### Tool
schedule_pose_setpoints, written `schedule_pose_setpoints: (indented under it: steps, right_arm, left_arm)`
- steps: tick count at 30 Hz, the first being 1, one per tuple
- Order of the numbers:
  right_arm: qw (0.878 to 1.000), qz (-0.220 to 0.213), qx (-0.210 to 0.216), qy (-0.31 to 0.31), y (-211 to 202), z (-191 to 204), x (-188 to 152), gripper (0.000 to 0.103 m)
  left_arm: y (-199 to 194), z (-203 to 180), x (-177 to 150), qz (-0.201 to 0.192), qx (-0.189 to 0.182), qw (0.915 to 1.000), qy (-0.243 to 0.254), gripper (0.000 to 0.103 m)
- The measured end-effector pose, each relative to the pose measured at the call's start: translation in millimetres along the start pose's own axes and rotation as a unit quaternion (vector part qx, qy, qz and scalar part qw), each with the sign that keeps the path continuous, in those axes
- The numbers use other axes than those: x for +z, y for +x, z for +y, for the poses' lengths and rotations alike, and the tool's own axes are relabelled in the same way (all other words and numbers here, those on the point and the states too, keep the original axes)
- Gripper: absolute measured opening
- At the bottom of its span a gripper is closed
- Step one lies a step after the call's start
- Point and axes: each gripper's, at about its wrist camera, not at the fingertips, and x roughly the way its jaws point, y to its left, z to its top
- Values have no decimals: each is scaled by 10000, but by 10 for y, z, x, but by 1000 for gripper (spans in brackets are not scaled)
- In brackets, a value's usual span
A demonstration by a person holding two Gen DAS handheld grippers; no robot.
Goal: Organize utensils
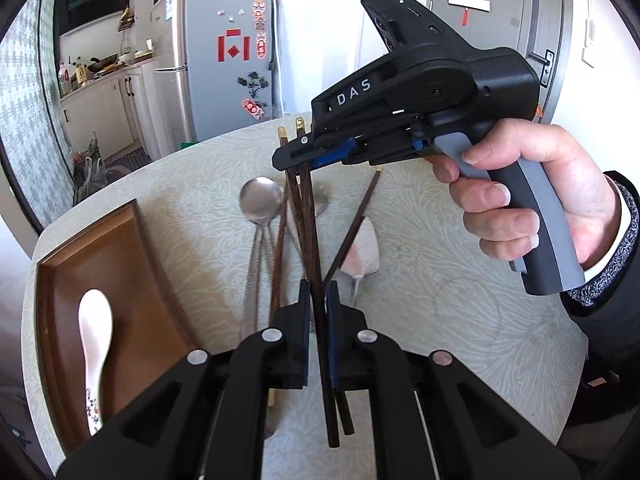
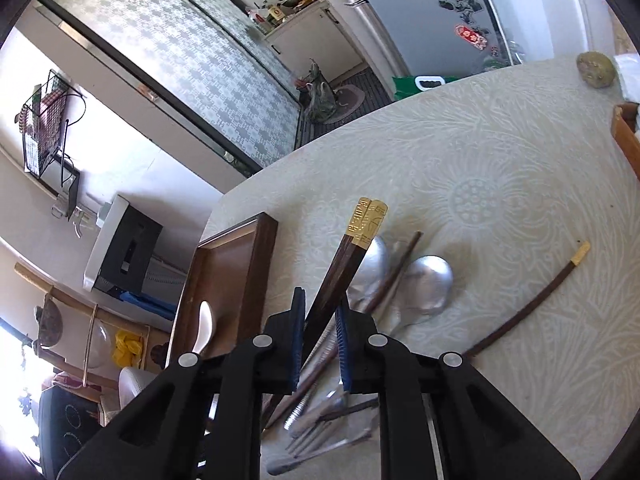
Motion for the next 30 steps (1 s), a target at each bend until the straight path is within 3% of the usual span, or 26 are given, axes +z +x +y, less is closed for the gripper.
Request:
schedule_pose_setpoints:
  steps: [12,30]
  right_arm:
    - [9973,477,256,-489,790,696,59,15]
    - [9899,881,62,-1113,1562,1061,182,14]
  left_arm:
    - [-299,695,-332,33,449,9977,-516,8]
    - [-226,1124,-535,199,805,9917,-986,10]
